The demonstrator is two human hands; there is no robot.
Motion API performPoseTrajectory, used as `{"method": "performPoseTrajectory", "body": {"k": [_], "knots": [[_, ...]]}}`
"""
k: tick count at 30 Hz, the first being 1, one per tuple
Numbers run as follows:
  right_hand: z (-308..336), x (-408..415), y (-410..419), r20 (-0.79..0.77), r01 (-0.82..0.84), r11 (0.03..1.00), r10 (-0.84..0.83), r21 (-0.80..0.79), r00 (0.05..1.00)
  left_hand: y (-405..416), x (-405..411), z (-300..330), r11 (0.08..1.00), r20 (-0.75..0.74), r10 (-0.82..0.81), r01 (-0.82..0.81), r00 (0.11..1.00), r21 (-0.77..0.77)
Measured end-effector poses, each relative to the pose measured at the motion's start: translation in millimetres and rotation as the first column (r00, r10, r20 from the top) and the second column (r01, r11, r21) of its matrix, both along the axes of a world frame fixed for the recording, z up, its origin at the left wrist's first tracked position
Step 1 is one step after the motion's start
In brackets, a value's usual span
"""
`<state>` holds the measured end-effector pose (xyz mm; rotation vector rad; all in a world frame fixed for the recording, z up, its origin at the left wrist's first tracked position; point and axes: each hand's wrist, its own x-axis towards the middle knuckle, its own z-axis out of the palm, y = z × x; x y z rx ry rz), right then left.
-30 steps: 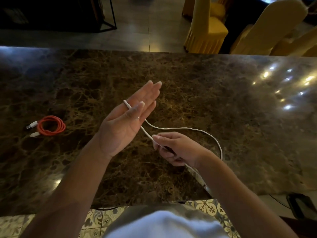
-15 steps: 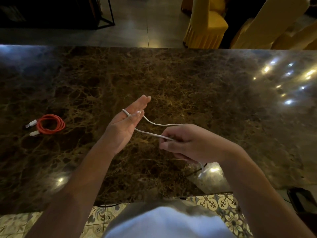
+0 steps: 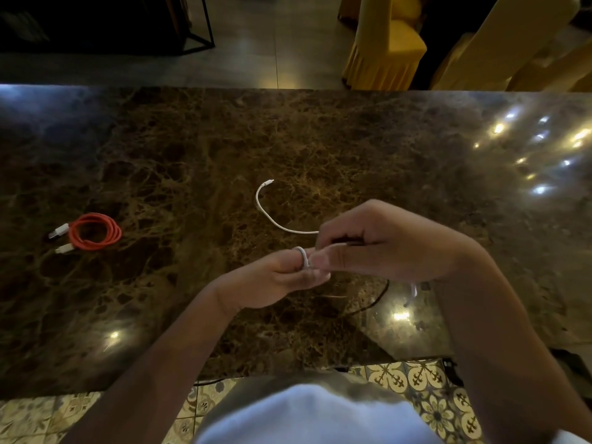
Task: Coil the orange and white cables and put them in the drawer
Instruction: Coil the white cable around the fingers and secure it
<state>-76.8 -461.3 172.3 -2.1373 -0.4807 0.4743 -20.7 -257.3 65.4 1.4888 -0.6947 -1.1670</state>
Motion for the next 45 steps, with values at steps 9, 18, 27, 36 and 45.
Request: {"method": "performPoseTrajectory", "body": {"k": [9,18,27,36,45], "knots": [[-27.6,30.0,-6.9,-0.219,0.041,0.906,0.057,0.422,0.974,-13.7,-18.5,28.7,0.911,0.092,-0.388,0.397,0.917,-0.113],[-94.2,6.6,14.0,-0.509,0.261,0.753,0.112,0.603,0.854,4.1,-14.9,64.6,0.886,0.212,-0.011,0.108,0.977,-0.452],[-101.7,-10.3,23.3,-0.651,0.420,0.735,0.037,0.532,0.758,9.1,12.8,47.1,0.951,0.278,0.216,-0.136,0.936,-0.279],[-91.2,-23.7,48.2,-0.807,0.717,0.453,0.009,0.530,0.590,12.8,34.9,26.2,0.868,0.290,0.475,-0.387,0.831,-0.312],[-65.2,-32.9,32.6,-0.636,0.388,0.898,-0.178,0.207,0.751,24.9,46.7,19.9,0.880,0.438,0.475,-0.413,0.764,-0.234]]}}
